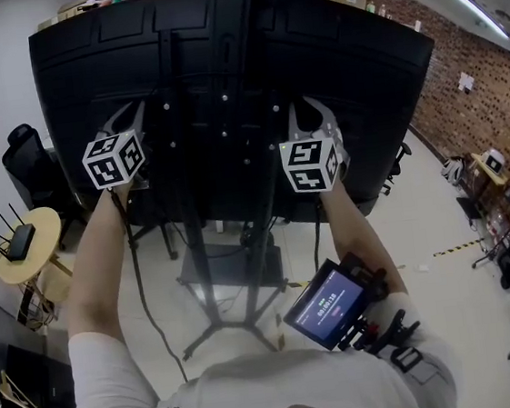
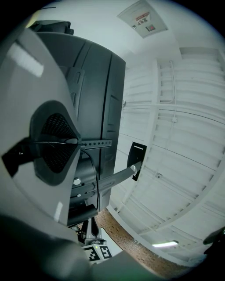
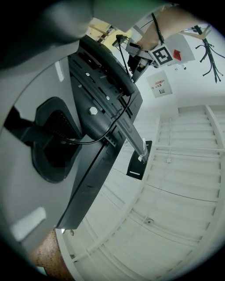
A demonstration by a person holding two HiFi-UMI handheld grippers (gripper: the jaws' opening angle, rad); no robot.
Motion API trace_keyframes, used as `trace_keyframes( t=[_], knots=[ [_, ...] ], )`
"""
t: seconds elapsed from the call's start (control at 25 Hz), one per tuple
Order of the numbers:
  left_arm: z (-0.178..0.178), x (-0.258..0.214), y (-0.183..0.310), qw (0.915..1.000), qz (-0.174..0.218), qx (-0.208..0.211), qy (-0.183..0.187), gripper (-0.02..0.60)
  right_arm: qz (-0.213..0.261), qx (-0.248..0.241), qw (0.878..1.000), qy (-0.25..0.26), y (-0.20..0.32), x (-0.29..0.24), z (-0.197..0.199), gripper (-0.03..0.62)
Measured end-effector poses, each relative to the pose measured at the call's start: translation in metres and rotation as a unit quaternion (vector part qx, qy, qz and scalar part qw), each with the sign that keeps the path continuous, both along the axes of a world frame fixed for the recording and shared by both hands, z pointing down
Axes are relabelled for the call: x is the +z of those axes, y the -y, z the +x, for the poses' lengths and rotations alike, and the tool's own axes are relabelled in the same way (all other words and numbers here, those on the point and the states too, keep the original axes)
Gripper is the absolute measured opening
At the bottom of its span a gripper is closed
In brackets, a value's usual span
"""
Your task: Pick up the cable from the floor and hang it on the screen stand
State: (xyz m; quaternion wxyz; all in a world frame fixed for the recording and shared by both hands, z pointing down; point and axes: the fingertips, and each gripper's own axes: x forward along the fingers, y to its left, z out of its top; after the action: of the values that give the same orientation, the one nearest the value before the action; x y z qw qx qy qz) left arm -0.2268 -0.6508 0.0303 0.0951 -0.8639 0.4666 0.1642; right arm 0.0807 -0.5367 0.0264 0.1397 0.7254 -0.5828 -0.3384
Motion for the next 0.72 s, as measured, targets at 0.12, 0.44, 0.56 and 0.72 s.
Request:
trace_keyframes(
  t=[0.12, 0.44, 0.56, 0.72],
  knots=[
    [0.0, 0.006, -0.003, 1.0, -0.003, 0.002, -0.006, 0.04, 0.006, -0.002, 1.0, 0.001, -0.003, 0.002, 0.001, 0.058],
    [-0.001, 0.025, -0.008, 0.9999, -0.016, 0.001, -0.001, 0.04, 0.017, -0.009, 1.0, 0.018, -0.007, 0.013, 0.002, 0.063],
    [-0.006, 0.043, -0.011, 0.9995, -0.033, -0.003, 0.001, 0.04, 0.013, -0.012, 1.0, 0.022, -0.009, 0.02, 0.001, 0.063],
    [-0.012, 0.059, -0.021, 0.9987, -0.047, -0.02, 0.007, 0.04, 0.007, -0.027, 0.999, 0.033, -0.012, 0.029, 0.0, 0.064]
  ],
)
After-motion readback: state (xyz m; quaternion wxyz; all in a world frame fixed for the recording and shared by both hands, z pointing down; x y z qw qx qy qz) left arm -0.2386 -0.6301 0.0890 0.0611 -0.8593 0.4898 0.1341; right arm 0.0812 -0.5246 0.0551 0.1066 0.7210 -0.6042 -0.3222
